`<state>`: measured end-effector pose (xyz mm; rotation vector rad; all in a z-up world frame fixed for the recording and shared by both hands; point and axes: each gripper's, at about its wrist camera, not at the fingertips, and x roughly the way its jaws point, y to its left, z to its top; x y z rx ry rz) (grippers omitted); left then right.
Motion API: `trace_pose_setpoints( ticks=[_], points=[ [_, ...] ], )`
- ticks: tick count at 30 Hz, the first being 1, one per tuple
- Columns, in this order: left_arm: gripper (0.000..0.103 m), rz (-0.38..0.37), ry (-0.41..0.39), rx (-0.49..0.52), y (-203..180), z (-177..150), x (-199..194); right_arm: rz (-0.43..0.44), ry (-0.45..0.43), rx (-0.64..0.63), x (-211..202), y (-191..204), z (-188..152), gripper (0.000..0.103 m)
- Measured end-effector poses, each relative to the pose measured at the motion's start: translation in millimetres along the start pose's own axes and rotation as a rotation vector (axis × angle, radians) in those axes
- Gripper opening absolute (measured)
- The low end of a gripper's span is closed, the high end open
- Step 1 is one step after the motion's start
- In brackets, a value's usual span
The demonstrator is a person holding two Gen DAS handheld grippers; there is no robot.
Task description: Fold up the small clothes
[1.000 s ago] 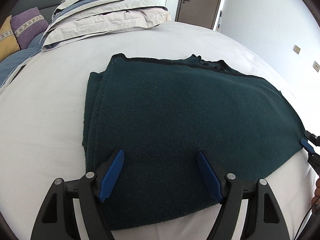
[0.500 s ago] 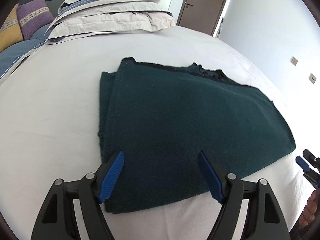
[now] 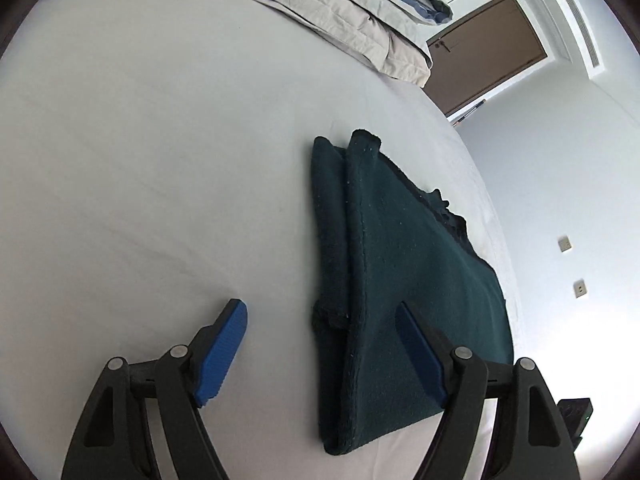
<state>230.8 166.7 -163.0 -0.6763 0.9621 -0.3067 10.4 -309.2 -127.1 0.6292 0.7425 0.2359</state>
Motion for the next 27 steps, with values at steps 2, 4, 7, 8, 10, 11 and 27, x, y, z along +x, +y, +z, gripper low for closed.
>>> trace_pose_setpoints(
  ticks=[2, 4, 7, 8, 10, 11, 27],
  points=[
    [0.079, -0.038, 0.013, -0.025, 1, 6, 6, 0.009, 0.009, -0.009, 3, 4, -1, 0.047],
    [0.079, -0.085, 0.028, -0.06, 4, 14, 11, 0.019, 0.021, -0.017, 7, 7, -2, 0.047],
    [0.08, -0.13, 0.068, -0.099, 5, 27, 26, 0.035, 0.035, -0.02, 12, 11, -2, 0.047],
    [0.08, -0.139, 0.079, -0.1, 3, 31, 30, 0.04, 0.036, -0.019, 13, 13, -2, 0.047],
    [0.08, -0.169, 0.113, -0.106, 0, 37, 39, 0.056, 0.039, -0.016, 15, 15, -2, 0.047],
    [0.079, -0.184, 0.128, -0.112, -1, 39, 43, 0.061, 0.041, -0.012, 17, 16, -2, 0.047],
    [0.026, -0.24, 0.194, -0.146, 14, 26, 43, 0.082, 0.087, -0.025, 46, 29, 7, 0.047]
  ],
)
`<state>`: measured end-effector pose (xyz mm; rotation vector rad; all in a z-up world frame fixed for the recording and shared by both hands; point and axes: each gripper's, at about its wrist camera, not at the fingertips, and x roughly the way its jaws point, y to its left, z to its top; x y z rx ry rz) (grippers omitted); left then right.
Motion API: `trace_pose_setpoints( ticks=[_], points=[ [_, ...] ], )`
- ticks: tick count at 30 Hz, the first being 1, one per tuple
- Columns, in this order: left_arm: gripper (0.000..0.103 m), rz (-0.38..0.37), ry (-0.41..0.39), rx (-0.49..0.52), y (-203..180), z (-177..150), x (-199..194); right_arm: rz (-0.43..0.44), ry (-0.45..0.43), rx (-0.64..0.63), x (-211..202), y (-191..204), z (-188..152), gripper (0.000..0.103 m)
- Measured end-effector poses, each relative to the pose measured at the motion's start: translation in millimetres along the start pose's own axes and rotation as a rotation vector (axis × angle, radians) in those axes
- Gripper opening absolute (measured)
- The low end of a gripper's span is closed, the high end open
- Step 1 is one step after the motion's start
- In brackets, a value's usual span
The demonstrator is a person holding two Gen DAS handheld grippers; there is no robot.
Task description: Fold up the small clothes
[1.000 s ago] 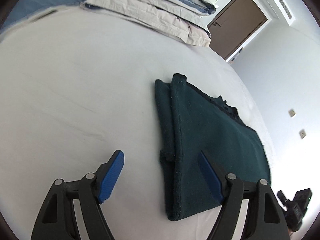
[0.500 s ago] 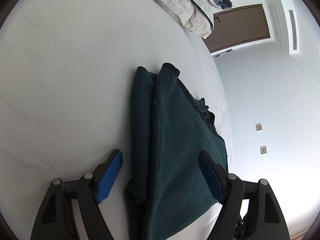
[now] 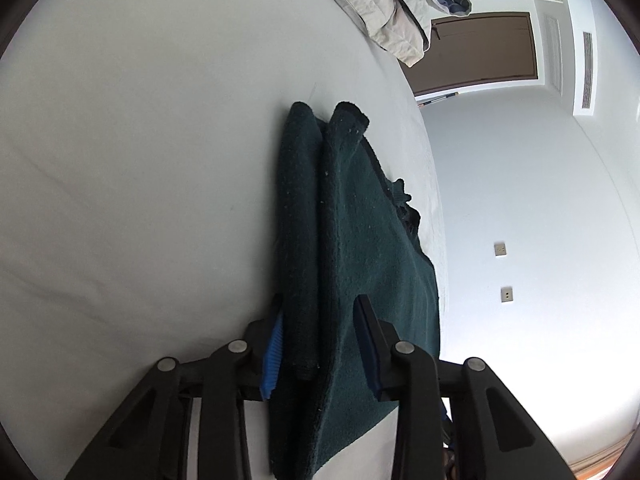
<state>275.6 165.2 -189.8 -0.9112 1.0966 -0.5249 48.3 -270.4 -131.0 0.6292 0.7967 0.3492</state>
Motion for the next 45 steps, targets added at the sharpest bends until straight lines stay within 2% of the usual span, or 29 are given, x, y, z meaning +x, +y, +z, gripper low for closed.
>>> trace_pose_setpoints(
  ticks=[1, 2, 8, 12, 15, 19, 21, 23, 26, 28, 30, 33, 35, 37, 39, 40, 41, 43, 45],
  points=[
    [0.018, 0.016, -0.002, 0.006, 0, 0, -1, 0.0, 0.003, -0.001, 3, 0, 0, 0.047],
    [0.016, 0.02, -0.005, 0.007, 0, 0, -2, 0.0, 0.007, -0.001, 5, 0, 1, 0.047],
    [0.013, 0.151, -0.025, 0.116, -34, 1, -4, -0.01, -0.004, 0.015, 5, -13, 10, 0.047],
    [0.013, 0.2, -0.031, 0.186, -75, 2, -3, 0.001, -0.05, 0.054, -14, -31, 17, 0.047],
    [0.013, 0.207, -0.021, 0.251, -119, -1, 10, 0.005, -0.079, 0.08, -31, -48, 19, 0.047],
    [0.012, 0.226, 0.017, 0.352, -178, -13, 50, 0.026, -0.115, 0.161, -47, -79, 37, 0.047],
    [0.012, 0.235, 0.04, 0.372, -198, -22, 78, 0.068, -0.137, 0.192, -52, -94, 57, 0.047],
    [0.012, 0.241, 0.062, 0.377, -213, -30, 108, 0.083, -0.114, 0.245, -48, -112, 77, 0.047],
    [0.012, 0.209, 0.095, 0.355, -231, -44, 152, 0.125, -0.082, 0.315, -38, -138, 106, 0.047],
    [0.012, 0.184, 0.112, 0.37, -245, -55, 180, 0.148, -0.089, 0.344, -35, -152, 120, 0.047],
    [0.012, 0.163, 0.122, 0.394, -254, -66, 205, 0.208, -0.079, 0.379, -29, -166, 132, 0.047],
    [0.013, 0.143, 0.154, 0.387, -248, -79, 236, 0.216, -0.072, 0.448, -20, -191, 145, 0.047],
    [0.017, 0.115, 0.177, 0.358, -234, -84, 248, 0.221, -0.057, 0.476, -14, -200, 149, 0.045],
    [0.021, 0.081, 0.166, 0.342, -225, -87, 250, 0.21, -0.044, 0.461, -10, -200, 153, 0.045],
    [0.041, 0.049, 0.179, 0.35, -229, -91, 245, 0.187, -0.034, 0.444, -7, -196, 154, 0.045],
    [0.056, 0.046, 0.181, 0.364, -234, -94, 239, 0.179, -0.024, 0.44, -5, -195, 155, 0.045],
    [0.065, 0.044, 0.169, 0.393, -242, -98, 230, 0.172, -0.015, 0.438, -3, -194, 156, 0.045],
    [0.075, 0.026, 0.117, 0.475, -256, -107, 206, 0.15, 0.008, 0.426, -1, -189, 156, 0.045],
    [0.079, 0.03, 0.059, 0.517, -259, -113, 183, 0.122, 0.05, 0.413, 5, -183, 159, 0.045]
  ],
)
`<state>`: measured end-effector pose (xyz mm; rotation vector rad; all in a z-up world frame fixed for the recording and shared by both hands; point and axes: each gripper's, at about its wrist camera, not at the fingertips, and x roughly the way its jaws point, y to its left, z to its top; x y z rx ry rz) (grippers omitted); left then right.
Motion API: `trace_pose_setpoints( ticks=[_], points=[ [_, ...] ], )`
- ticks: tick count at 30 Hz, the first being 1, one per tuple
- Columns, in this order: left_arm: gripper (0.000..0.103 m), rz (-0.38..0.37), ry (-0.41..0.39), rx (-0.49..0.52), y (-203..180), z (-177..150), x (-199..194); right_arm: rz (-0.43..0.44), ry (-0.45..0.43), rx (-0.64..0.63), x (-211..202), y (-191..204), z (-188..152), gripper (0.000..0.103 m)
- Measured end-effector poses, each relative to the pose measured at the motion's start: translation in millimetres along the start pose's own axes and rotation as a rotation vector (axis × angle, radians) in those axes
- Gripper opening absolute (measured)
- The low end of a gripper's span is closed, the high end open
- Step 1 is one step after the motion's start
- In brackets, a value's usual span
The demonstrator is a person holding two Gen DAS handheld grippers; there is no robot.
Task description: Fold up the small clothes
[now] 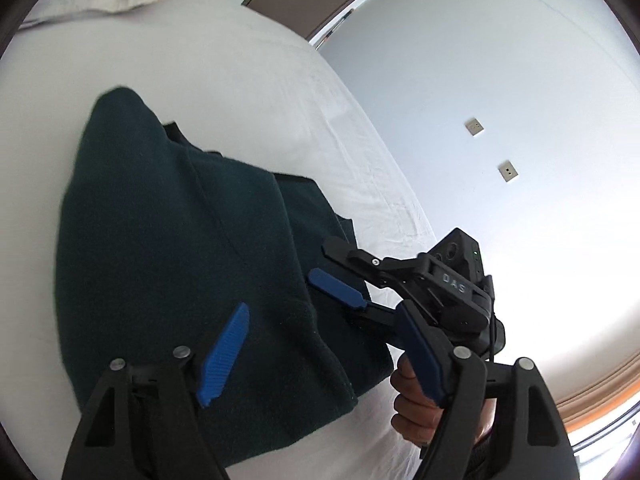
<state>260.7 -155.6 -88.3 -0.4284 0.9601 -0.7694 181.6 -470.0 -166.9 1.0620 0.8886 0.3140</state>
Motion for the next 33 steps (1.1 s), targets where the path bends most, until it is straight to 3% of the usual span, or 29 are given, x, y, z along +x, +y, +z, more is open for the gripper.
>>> trace_pose_setpoints(
  ticks=[2, 4, 8, 13, 14, 16, 19, 28, 33],
  points=[
    [0.079, 0.025, -0.015, 0.018, 7, -8, -13, -0.041, 0.049, -0.003, 9, 4, -3, 0.045],
    [0.078, 0.095, -0.017, 0.025, 19, -18, -19, -0.068, 0.12, -0.006, 21, 9, -4, 0.045],
    [0.07, 0.079, -0.003, -0.035, 46, -32, -20, -0.101, 0.2, -0.021, 43, 18, -6, 0.045],
    [0.07, 0.076, -0.007, 0.0, 49, -38, -17, -0.166, 0.277, -0.093, 76, 36, -5, 0.045],
    [0.07, 0.076, -0.008, 0.003, 49, -39, -17, -0.186, 0.276, -0.123, 78, 41, -7, 0.044],
    [0.07, 0.072, -0.013, 0.006, 51, -39, -18, -0.237, 0.265, -0.177, 81, 47, -8, 0.025],
    [0.07, 0.062, -0.013, 0.0, 47, -39, -14, -0.223, 0.237, -0.183, 72, 46, -7, 0.012],
    [0.07, 0.07, -0.001, 0.051, 19, -24, 0, -0.238, 0.134, -0.314, 26, 77, 0, 0.011],
    [0.072, 0.076, 0.024, 0.077, 3, -20, 19, -0.263, 0.1, -0.297, -10, 64, 13, 0.011]
  ],
)
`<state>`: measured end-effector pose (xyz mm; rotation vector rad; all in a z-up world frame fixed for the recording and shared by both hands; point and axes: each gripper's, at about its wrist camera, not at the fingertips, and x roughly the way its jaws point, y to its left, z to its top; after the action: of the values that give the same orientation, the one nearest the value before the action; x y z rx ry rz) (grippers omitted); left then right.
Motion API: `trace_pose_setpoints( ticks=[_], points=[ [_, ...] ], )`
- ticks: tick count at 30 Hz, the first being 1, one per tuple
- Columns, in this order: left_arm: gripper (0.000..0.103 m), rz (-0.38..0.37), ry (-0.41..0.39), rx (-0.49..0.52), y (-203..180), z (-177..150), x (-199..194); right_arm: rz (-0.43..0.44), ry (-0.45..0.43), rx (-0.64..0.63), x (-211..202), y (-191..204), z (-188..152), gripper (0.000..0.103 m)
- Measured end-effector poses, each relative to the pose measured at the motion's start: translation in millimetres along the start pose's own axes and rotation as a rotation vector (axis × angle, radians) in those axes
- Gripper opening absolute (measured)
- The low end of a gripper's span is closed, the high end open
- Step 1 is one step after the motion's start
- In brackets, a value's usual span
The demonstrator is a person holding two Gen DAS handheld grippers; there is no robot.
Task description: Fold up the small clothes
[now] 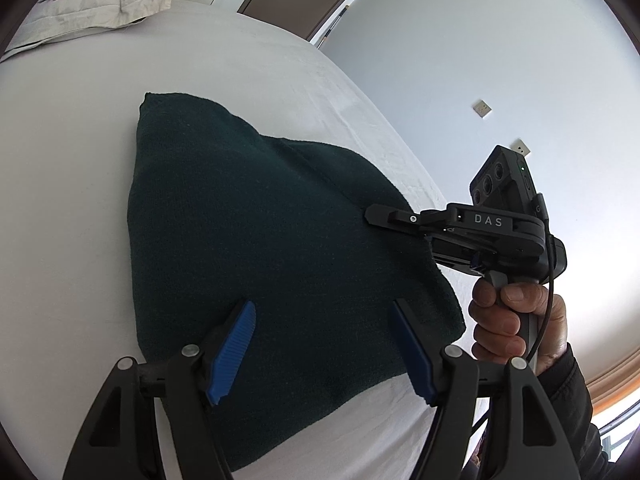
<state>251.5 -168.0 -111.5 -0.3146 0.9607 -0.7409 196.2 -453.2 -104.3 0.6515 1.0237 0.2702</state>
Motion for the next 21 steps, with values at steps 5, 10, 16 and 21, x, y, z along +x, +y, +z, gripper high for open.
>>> trace_pose_setpoints(
  ticks=[5, 10, 16, 21],
  points=[
    [0.076, 0.029, 0.064, 0.061, -11, -11, 29, -0.013, 0.009, 0.079, -12, -51, -11, 0.011],
    [0.076, 0.071, 0.06, 0.112, -15, -21, 36, 0.022, -0.018, 0.153, -17, -79, -22, 0.015],
    [0.076, 0.049, 0.055, 0.074, -10, -19, 35, 0.041, -0.051, 0.159, -45, -65, -53, 0.04],
    [0.077, 0.062, 0.051, 0.093, -12, -23, 34, 0.015, -0.009, 0.138, -58, -57, -90, 0.05]
  ],
)
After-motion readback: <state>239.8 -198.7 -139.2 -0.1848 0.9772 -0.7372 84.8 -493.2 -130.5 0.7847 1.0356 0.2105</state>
